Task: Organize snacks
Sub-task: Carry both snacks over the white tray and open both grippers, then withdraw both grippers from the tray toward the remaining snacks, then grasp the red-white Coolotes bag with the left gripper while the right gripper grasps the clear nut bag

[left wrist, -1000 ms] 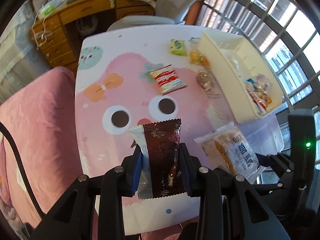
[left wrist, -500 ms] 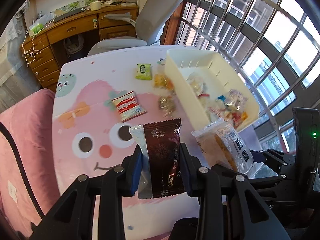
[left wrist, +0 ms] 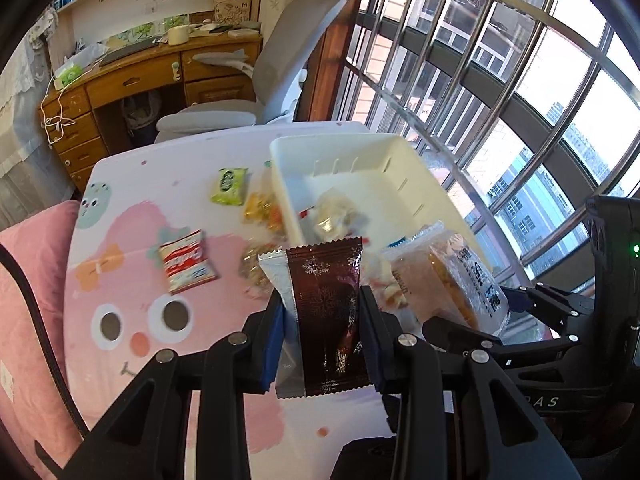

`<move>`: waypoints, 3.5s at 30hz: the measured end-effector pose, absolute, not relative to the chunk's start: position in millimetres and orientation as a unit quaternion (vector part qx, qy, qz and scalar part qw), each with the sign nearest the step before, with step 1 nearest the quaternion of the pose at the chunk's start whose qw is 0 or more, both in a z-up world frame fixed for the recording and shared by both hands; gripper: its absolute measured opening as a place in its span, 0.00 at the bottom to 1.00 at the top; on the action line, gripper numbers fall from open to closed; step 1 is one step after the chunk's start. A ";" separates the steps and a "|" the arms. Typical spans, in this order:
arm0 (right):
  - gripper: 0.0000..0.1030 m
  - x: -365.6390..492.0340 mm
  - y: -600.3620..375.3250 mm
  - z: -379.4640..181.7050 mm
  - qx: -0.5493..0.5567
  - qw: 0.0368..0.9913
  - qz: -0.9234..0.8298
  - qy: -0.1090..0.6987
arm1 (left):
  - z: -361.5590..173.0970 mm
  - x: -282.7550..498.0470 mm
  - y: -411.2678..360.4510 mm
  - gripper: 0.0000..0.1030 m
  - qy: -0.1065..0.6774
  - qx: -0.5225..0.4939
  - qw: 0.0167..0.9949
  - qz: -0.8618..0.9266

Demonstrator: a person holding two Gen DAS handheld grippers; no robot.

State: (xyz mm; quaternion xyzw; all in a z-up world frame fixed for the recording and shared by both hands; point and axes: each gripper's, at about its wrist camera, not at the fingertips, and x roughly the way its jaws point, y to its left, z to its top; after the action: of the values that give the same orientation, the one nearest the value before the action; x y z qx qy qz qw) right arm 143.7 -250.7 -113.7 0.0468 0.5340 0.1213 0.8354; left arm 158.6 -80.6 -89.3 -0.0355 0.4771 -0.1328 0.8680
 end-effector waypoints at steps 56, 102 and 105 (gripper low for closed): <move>0.83 186.2 -289.6 -133.9 0.105 0.818 0.076 0.560 | -117.9 165.7 -57.9 0.74 0.511 -0.073 0.855 -0.046; 0.83 120.7 -83.2 -143.9 0.152 0.863 -0.056 0.478 | -178.2 205.8 138.3 0.75 0.643 -0.035 0.763 -0.053; 0.83 130.6 -79.8 -148.8 0.134 0.873 -0.066 0.465 | -182.9 216.9 138.6 0.76 0.651 -0.044 0.756 -0.046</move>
State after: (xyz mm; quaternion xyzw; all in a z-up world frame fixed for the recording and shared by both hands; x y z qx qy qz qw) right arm 130.6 -79.8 -148.8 0.1338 0.4648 -0.0661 0.8728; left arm 216.9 138.6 -182.9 -0.0438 0.6510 -0.0457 0.7564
